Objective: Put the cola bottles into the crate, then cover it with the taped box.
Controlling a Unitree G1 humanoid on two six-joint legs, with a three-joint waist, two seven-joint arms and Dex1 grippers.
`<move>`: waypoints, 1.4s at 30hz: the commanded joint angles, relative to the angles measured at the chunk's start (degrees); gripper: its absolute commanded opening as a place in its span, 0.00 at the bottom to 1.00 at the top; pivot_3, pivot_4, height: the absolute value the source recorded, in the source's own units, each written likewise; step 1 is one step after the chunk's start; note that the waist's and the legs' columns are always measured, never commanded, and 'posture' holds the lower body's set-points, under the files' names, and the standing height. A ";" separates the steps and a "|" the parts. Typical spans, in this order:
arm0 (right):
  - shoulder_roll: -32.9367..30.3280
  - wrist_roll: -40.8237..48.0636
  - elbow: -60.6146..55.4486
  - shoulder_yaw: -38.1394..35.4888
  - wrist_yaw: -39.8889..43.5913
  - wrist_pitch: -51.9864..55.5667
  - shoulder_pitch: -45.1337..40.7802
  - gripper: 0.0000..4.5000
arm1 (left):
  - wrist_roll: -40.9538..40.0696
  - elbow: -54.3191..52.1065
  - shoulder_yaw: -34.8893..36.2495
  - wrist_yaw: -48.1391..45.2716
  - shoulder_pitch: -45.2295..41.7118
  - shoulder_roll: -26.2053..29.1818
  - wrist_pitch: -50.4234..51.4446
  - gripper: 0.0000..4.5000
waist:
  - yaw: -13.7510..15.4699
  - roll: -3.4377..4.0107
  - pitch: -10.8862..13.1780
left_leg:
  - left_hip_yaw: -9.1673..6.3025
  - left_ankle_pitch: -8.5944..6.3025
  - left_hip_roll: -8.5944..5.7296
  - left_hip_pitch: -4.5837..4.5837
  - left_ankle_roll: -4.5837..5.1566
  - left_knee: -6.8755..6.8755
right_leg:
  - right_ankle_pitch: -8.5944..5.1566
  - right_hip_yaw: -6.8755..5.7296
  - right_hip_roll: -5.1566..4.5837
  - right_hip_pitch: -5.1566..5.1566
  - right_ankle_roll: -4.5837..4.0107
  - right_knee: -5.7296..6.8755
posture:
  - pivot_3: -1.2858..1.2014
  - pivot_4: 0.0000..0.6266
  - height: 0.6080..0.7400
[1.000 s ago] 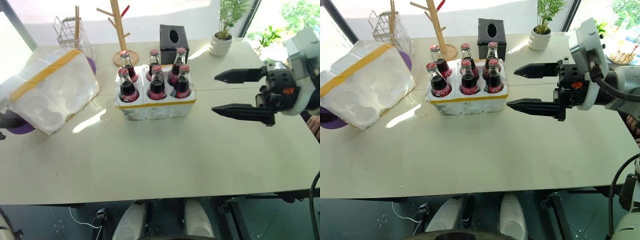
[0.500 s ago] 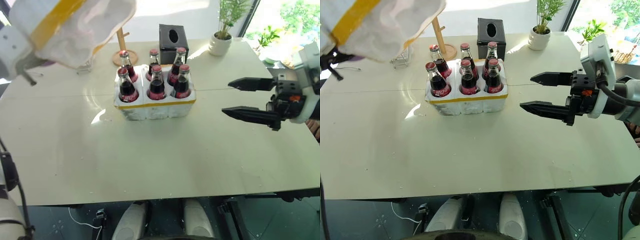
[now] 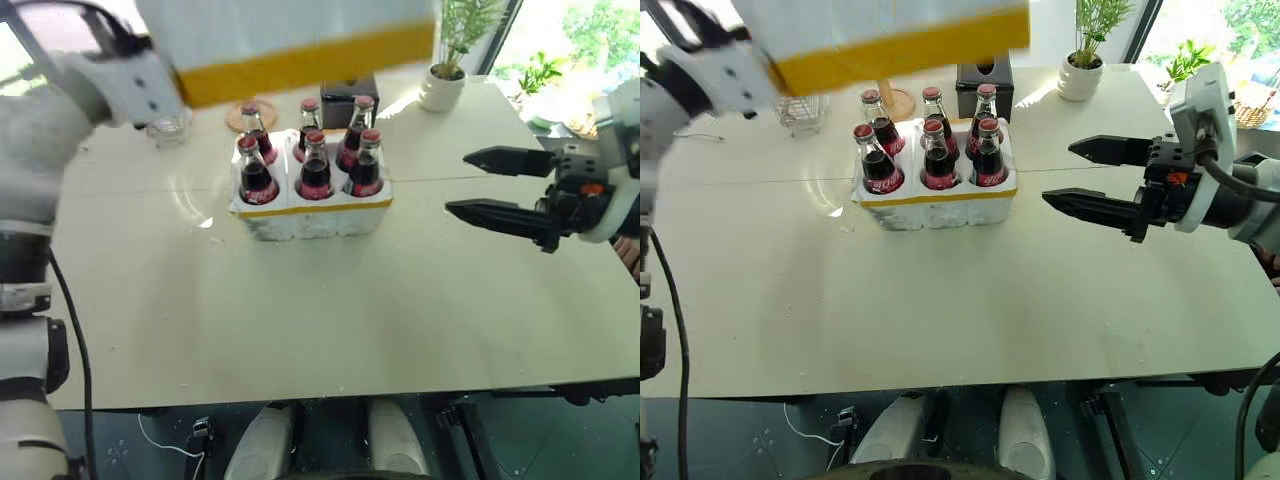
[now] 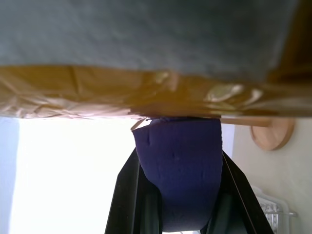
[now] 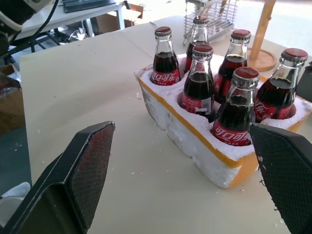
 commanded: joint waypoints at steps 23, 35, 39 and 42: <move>0.48 2.08 0.14 -1.46 -3.08 -2.01 0.63 1.00 | 13.22 -1.62 -3.71 14.35 12.09 1.89 -9.50 0.73 | 0.19 0.01 -0.01 | 0.03 -0.02 -0.01 0.00 0.04 0.01 | 0.01 0.00 -0.04 0.01 0.02 -0.01 | 0.52 0.24 1.00; -0.06 -2.04 2.08 -2.67 0.07 -4.67 7.43 1.00 | -21.30 -19.39 15.58 -2.26 36.18 4.79 4.11 0.73 | -0.05 0.03 -0.02 | 0.06 -0.19 0.01 0.03 0.33 -0.03 | 0.02 0.01 -0.06 -0.01 0.00 -0.03 | 0.52 0.24 1.00; -0.44 -4.31 4.87 -1.72 2.32 -6.35 7.26 1.00 | -57.80 -27.19 26.34 -13.72 38.18 3.73 41.30 0.73 | 0.02 0.03 -0.02 | 0.05 -0.23 0.01 0.05 0.39 0.04 | 0.04 -0.01 -0.06 0.04 -0.02 0.01 | 0.52 0.24 1.00; -1.46 -6.35 7.38 0.14 4.97 -7.62 5.85 1.00 | -72.89 -24.48 34.02 -23.14 36.31 8.86 57.52 0.73 | -0.42 0.02 -0.01 | 0.03 -0.24 0.03 0.07 0.40 0.05 | 0.03 -0.02 0.00 0.02 -0.01 0.03 | 0.52 0.24 1.00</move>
